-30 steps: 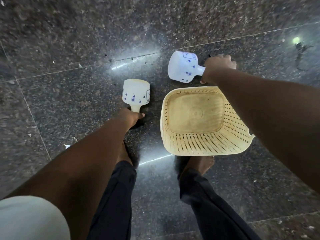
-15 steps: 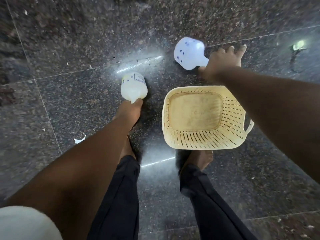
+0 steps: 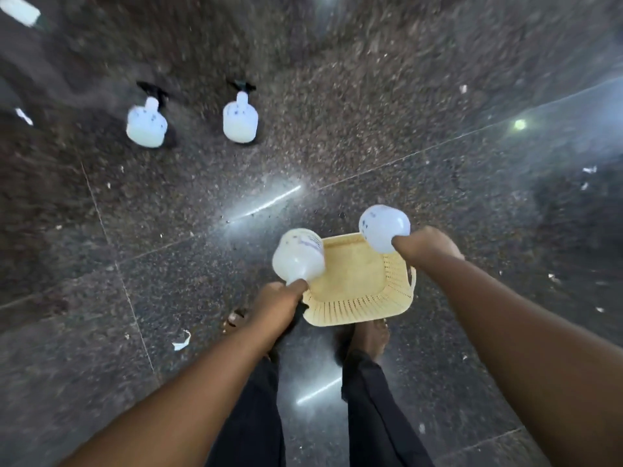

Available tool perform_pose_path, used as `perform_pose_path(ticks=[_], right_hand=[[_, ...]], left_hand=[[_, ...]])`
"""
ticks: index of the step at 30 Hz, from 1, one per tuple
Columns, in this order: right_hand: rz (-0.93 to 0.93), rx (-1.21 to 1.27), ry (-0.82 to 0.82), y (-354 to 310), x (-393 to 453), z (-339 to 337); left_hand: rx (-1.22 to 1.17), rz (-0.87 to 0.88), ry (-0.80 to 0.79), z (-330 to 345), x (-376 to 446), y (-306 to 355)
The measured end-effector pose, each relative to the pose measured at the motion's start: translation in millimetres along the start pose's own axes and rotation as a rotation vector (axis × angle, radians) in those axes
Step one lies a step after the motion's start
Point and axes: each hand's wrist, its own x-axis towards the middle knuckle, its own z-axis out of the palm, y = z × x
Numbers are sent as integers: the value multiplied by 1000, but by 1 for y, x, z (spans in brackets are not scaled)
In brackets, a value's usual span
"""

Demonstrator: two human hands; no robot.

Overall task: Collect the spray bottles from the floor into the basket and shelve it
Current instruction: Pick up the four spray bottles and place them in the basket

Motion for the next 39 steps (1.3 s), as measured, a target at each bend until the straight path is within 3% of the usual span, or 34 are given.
perform_pose_path(ticks=[7, 13, 18, 21, 25, 28, 31, 36, 39], right_hand=[[120, 200, -228, 35, -6, 26], [95, 114, -378, 32, 33, 64], [40, 47, -354, 27, 68, 89], [64, 64, -336, 19, 80, 95], [103, -2, -293, 7, 88, 93], [119, -44, -250, 4, 97, 89], [98, -78, -190, 3, 104, 87], [1, -46, -70, 2, 99, 86], [-51, -46, -46, 8, 82, 79]], left_hand=[[294, -68, -215, 68, 0, 37], [530, -118, -332, 105, 45, 49], [686, -156, -303, 119, 94, 41], [936, -41, -213, 128, 112, 44], [808, -138, -347, 135, 124, 48], [911, -53, -351, 137, 129, 58], [845, -56, -372, 140, 137, 62], [721, 52, -296, 130, 139, 65], [855, 218, -274, 111, 118, 70]])
